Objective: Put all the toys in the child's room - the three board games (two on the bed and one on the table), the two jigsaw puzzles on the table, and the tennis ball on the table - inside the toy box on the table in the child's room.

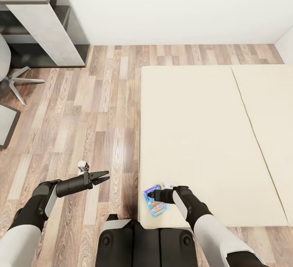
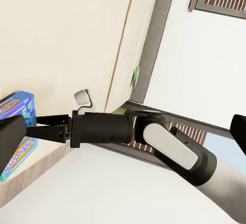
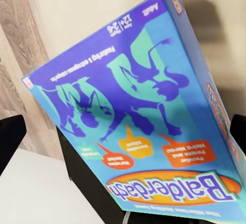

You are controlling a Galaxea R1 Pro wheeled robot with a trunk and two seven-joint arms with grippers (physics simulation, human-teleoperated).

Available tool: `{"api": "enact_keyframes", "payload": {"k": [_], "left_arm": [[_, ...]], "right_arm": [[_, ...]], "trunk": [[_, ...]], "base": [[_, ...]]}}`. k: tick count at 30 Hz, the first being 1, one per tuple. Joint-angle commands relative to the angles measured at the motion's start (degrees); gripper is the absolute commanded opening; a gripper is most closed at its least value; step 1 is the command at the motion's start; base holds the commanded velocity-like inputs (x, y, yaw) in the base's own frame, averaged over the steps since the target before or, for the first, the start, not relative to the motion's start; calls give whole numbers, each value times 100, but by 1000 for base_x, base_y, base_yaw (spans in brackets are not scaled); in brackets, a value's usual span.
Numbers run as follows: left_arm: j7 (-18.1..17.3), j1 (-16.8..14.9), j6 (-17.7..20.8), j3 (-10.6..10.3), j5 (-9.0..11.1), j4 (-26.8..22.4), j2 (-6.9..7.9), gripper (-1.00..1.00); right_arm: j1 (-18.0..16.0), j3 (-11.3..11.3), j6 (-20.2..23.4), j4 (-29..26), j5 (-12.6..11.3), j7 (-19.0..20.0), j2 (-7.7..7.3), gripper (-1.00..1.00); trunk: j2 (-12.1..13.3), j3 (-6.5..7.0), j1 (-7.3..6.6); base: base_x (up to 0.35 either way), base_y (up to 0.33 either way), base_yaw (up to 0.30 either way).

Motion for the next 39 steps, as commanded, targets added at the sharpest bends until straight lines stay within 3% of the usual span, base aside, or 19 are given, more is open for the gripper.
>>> {"api": "enact_keyframes", "payload": {"k": [1,39], "left_arm": [[-18,-1,60,0,3,-1,1,100],[-27,-1,60,9,3,-1,1,100]], "right_arm": [[-1,7,30,-6,-42,-15,0,100],[-1,14,30,0,-41,-16,0,100]], "trunk": [[-9,-6,3],[-9,-6,3]], "base": [[0,17,0],[0,35,0]]}}
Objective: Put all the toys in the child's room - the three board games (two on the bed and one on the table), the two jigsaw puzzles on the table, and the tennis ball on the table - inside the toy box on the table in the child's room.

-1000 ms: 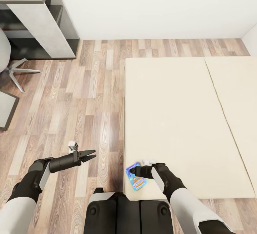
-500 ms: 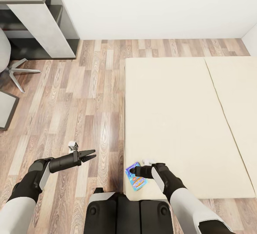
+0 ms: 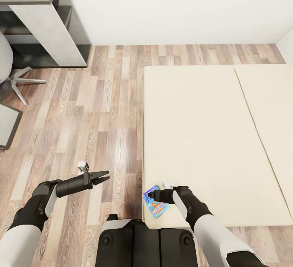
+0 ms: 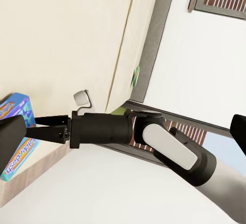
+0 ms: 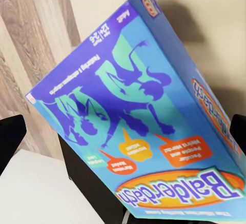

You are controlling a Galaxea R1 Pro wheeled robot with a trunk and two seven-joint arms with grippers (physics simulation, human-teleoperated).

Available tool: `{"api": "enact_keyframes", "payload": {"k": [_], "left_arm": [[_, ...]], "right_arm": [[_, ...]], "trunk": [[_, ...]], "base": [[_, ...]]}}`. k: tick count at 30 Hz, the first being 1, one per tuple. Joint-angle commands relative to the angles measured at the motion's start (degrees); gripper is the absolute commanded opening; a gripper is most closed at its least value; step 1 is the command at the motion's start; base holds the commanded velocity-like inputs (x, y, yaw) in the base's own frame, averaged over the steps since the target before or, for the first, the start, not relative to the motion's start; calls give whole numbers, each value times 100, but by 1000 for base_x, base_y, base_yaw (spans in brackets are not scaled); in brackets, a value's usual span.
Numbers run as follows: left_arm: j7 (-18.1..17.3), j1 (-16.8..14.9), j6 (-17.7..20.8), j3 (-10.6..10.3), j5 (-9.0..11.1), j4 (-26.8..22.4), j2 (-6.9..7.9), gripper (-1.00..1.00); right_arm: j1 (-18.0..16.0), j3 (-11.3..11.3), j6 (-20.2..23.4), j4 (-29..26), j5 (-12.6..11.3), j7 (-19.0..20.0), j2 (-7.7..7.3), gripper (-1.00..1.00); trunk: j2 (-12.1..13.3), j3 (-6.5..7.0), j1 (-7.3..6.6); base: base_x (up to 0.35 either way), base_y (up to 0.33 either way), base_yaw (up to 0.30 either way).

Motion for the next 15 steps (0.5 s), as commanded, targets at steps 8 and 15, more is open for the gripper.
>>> {"api": "enact_keyframes", "payload": {"k": [8,15], "left_arm": [[-18,-1,60,-2,3,-2,1,100],[-16,-1,60,-4,3,-2,1,100]], "right_arm": [[-1,8,30,-7,-47,-16,0,100],[-1,8,30,-7,-46,-16,0,100]], "trunk": [[-9,-6,3],[-9,-6,3]], "base": [[0,0,0],[0,68,0]]}}
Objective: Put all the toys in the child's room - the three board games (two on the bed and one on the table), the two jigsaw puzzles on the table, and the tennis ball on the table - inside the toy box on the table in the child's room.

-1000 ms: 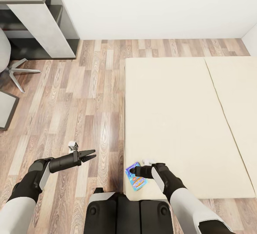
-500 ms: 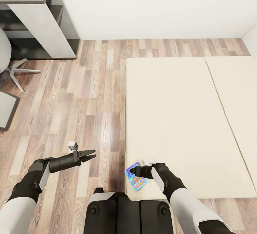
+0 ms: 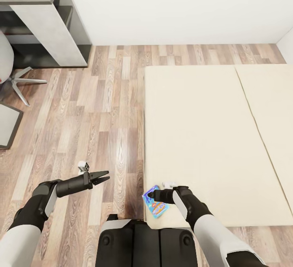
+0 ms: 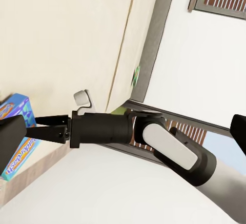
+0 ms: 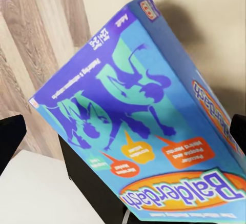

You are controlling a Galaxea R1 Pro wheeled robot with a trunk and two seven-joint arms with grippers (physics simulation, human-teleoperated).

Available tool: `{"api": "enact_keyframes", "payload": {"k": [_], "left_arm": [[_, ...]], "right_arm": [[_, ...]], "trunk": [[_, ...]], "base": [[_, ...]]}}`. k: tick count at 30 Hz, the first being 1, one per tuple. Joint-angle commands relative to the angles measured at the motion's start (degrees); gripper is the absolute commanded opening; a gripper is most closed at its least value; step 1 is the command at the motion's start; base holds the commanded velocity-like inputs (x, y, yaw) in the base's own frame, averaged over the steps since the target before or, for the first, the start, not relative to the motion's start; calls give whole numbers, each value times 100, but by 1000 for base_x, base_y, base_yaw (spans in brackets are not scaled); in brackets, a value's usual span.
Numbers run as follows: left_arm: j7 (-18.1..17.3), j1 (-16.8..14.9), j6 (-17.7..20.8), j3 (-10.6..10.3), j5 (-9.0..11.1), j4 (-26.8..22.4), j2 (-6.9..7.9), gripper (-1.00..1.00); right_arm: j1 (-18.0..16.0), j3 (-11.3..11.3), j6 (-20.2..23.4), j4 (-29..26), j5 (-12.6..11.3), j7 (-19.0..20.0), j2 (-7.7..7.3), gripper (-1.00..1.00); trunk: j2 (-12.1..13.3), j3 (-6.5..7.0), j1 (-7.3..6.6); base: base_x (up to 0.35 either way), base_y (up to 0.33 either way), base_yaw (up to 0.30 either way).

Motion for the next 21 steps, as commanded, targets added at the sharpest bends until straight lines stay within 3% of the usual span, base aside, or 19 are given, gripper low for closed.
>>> {"api": "enact_keyframes", "payload": {"k": [1,21], "left_arm": [[-18,-1,60,-1,5,-1,2,100],[-11,-1,60,-4,5,-1,2,100]], "right_arm": [[-1,9,30,-7,-46,-16,0,100],[-1,9,30,-7,-41,-16,0,100]], "trunk": [[-8,-6,3],[-8,-6,3]], "base": [[0,77,0],[0,23,0]]}}
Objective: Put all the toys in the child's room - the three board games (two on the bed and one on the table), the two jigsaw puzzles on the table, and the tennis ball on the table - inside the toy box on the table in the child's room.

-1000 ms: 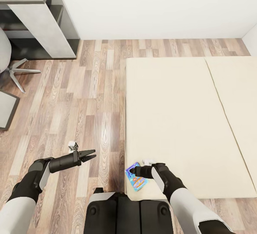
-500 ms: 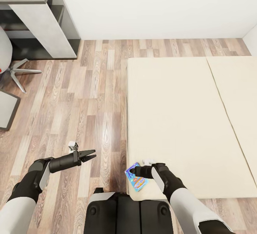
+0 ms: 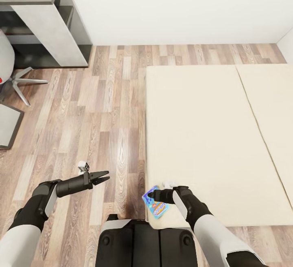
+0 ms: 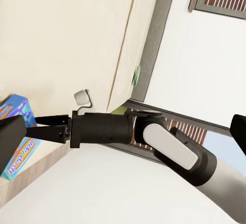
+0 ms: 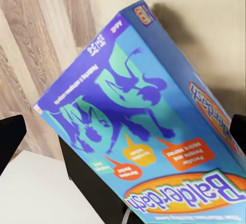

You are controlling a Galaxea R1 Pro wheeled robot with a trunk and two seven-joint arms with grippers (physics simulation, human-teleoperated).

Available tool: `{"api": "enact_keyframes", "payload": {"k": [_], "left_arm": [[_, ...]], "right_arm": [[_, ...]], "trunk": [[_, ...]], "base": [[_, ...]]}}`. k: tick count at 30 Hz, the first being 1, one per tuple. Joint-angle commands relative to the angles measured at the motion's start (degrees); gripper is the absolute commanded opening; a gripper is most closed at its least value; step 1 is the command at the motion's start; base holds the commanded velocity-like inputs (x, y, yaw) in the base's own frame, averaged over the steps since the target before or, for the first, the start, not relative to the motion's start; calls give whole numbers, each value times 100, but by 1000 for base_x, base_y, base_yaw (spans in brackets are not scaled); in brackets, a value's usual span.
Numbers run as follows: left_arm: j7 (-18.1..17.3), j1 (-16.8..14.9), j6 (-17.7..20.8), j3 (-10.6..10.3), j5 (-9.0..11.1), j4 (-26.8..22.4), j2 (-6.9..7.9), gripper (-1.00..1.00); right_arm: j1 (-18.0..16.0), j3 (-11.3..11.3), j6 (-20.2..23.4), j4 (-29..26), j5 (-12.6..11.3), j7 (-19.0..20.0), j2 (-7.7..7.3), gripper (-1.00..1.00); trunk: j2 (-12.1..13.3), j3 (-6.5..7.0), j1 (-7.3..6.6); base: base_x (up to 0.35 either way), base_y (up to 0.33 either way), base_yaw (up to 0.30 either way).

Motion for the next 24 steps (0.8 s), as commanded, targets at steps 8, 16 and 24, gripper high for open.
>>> {"api": "enact_keyframes", "payload": {"k": [8,16,24], "left_arm": [[-17,-1,60,-1,5,-1,2,100],[-24,-1,60,-1,5,-1,2,100],[-26,-1,60,0,5,-1,2,100]], "right_arm": [[-1,10,30,-7,-47,-10,0,100],[-1,7,28,-8,-47,-11,0,100],[-1,6,30,-11,-48,-17,0,100]], "trunk": [[-9,-6,3],[-9,-6,3],[-9,-6,3]], "base": [[0,32,0],[0,1,0],[0,0,0]]}}
